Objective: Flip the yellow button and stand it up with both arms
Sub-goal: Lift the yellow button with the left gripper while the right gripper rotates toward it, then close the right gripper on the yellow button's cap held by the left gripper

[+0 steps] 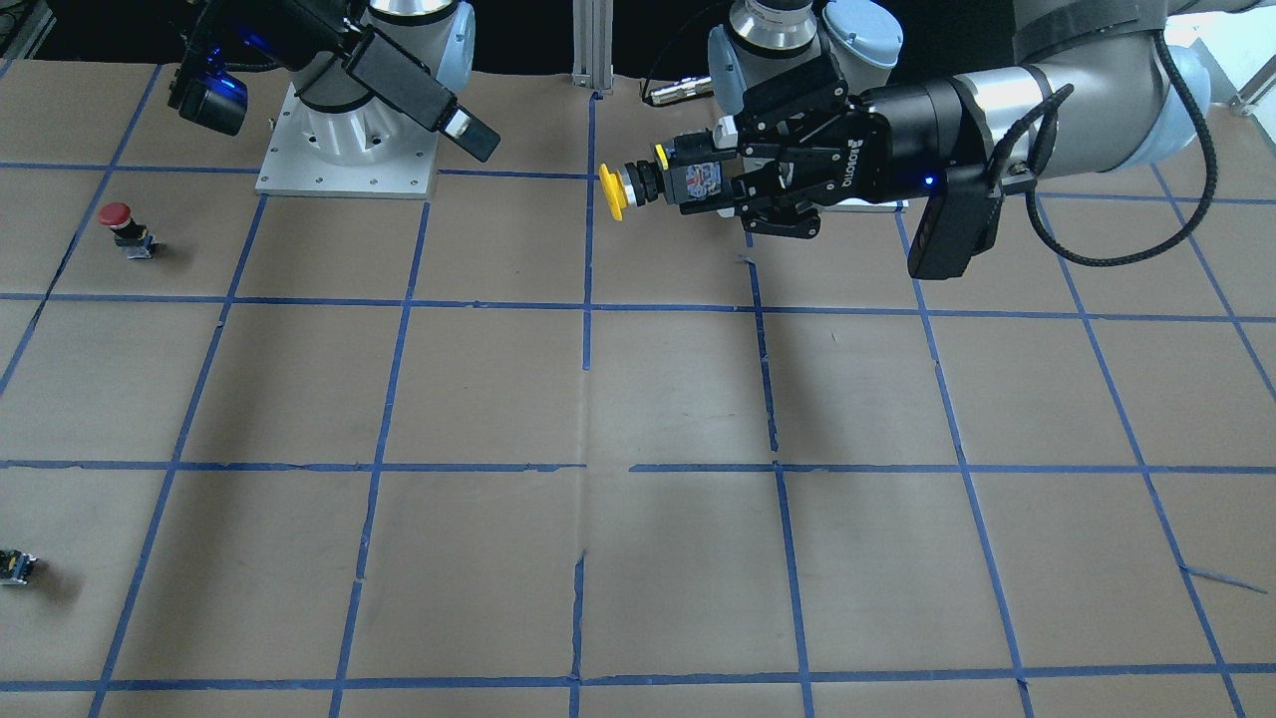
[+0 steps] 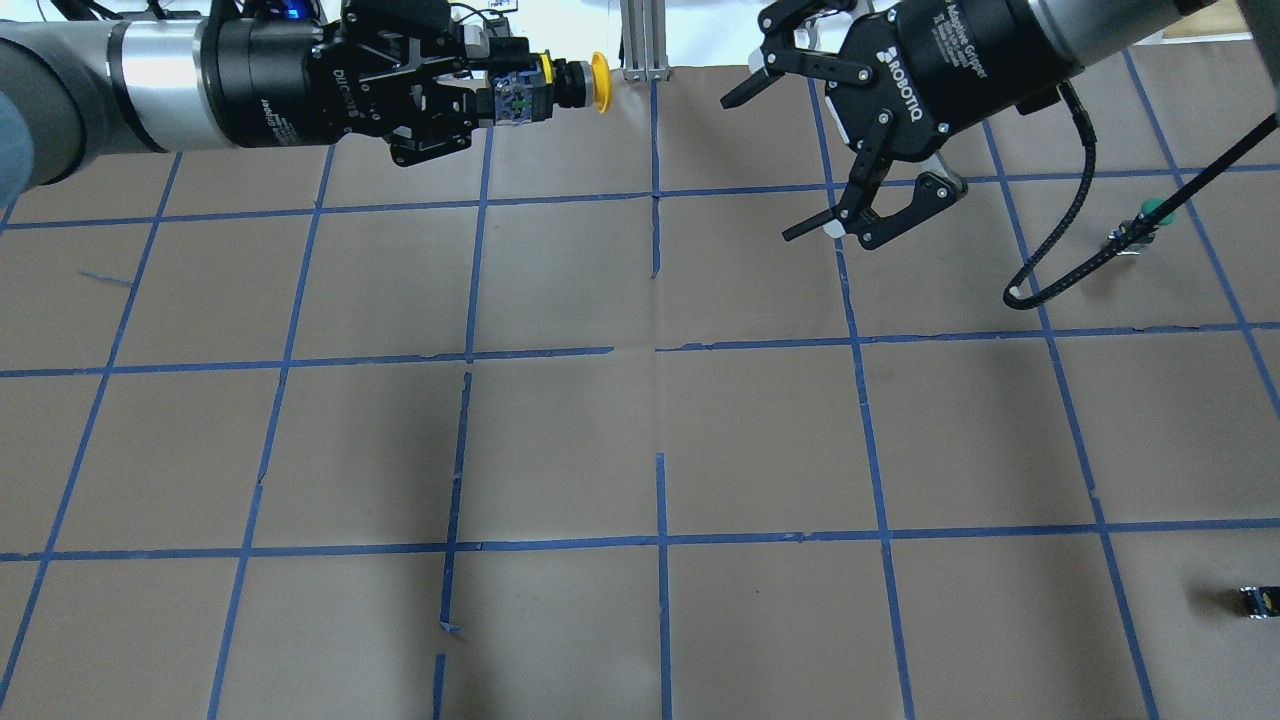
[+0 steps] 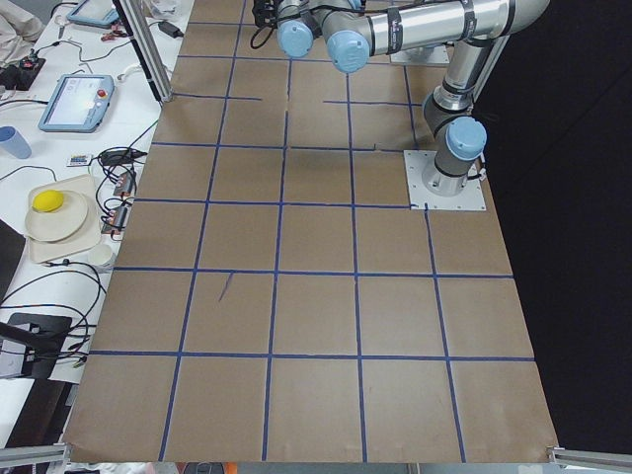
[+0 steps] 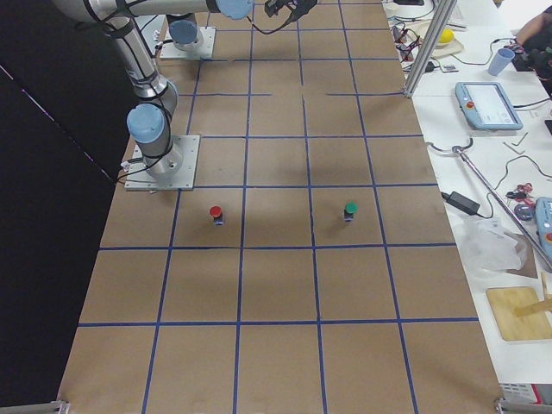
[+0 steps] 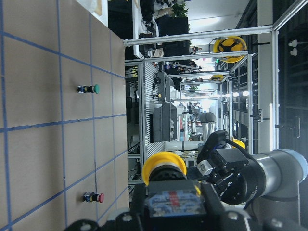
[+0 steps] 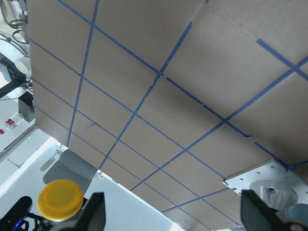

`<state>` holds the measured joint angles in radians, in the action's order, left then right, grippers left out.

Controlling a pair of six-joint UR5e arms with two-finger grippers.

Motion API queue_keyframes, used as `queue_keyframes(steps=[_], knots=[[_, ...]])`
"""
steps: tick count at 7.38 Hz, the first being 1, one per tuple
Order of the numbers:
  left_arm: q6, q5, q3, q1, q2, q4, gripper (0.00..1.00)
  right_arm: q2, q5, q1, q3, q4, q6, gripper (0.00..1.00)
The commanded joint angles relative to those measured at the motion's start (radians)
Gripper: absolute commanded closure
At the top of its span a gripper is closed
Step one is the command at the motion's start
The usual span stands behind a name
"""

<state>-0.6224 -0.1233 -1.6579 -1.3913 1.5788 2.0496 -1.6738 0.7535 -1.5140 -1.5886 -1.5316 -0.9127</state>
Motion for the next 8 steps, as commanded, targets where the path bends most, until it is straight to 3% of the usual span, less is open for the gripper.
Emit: queue_keyframes(steps=[1, 3, 5, 8], knots=[[0.015, 0.076, -0.003, -0.04, -0.02, 0.01, 0.91, 0.038, -0.092, 0.0, 0.007, -0.182, -0.116, 0.0], [0.015, 0.076, -0.002, -0.041, -0.02, 0.01, 0.91, 0.077, -0.134, -0.003, 0.009, -0.358, -0.271, 0.0], [0.015, 0.077, 0.0, -0.041, -0.02, 0.009, 0.91, 0.075, -0.204, -0.008, 0.006, -0.377, -0.357, 0.0], [0.013, 0.077, 0.0, -0.041, -0.019, 0.006, 0.91, 0.077, -0.204, -0.032, -0.01, -0.383, -0.367, 0.0]])
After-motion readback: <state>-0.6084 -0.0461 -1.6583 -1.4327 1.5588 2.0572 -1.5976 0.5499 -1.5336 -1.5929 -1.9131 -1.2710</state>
